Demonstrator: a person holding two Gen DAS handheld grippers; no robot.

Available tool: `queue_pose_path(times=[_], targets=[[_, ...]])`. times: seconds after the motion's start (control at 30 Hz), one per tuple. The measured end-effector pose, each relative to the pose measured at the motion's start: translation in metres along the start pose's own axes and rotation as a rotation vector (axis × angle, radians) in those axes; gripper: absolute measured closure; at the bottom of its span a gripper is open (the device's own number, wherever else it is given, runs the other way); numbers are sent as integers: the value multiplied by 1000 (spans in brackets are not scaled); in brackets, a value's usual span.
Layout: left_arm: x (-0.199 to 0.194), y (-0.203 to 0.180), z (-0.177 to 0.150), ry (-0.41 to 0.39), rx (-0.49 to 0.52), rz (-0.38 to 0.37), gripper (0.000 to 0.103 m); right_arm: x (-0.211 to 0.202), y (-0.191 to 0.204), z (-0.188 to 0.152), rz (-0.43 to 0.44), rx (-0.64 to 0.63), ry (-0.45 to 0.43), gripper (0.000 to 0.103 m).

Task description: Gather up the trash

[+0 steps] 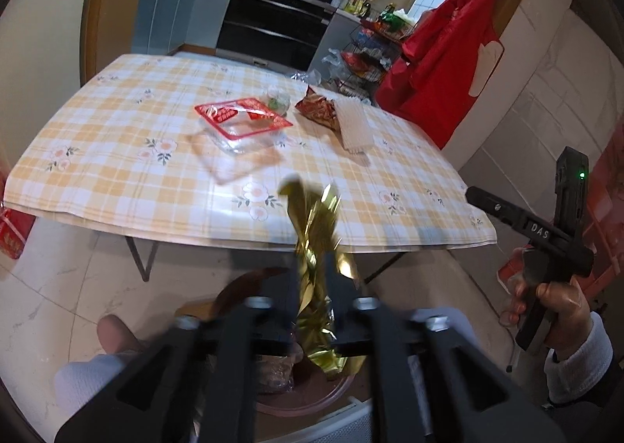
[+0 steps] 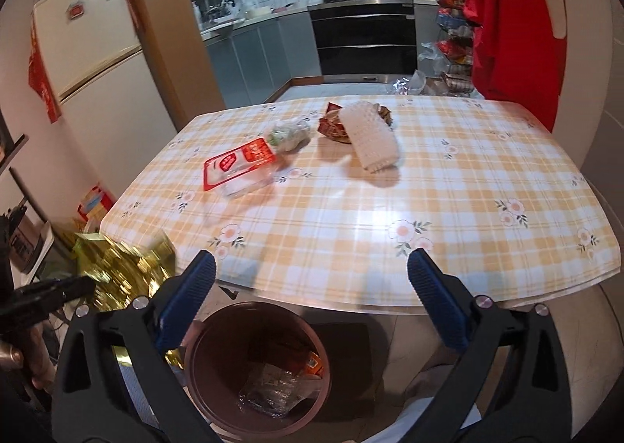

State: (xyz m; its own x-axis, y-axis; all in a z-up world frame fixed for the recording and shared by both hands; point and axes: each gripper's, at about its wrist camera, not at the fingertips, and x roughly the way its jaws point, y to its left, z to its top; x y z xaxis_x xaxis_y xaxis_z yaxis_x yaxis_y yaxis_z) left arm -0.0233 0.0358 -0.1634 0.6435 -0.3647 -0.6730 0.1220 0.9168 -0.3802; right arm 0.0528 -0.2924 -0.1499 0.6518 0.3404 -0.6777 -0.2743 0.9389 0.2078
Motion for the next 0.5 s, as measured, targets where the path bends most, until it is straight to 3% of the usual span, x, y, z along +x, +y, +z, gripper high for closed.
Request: queue_pose_path(times=[0.03, 0.1, 0.23, 0.33, 0.5], targets=[[1, 2, -1, -3, -5, 13, 50, 0, -2, -1, -5, 5, 1, 6], [-1, 5, -1, -14, -13, 35, 44, 2, -7, -2, -13, 16, 9, 6], [-5, 15, 3, -45, -27, 89, 18, 6, -7, -4, -21, 23, 18, 6], [-7, 19, 5, -53, -28, 130, 10, 6, -7, -4, -21, 20, 19, 6], [-11, 26, 6, -61, -41, 176, 8, 9, -6, -5, -22, 11, 25, 6]])
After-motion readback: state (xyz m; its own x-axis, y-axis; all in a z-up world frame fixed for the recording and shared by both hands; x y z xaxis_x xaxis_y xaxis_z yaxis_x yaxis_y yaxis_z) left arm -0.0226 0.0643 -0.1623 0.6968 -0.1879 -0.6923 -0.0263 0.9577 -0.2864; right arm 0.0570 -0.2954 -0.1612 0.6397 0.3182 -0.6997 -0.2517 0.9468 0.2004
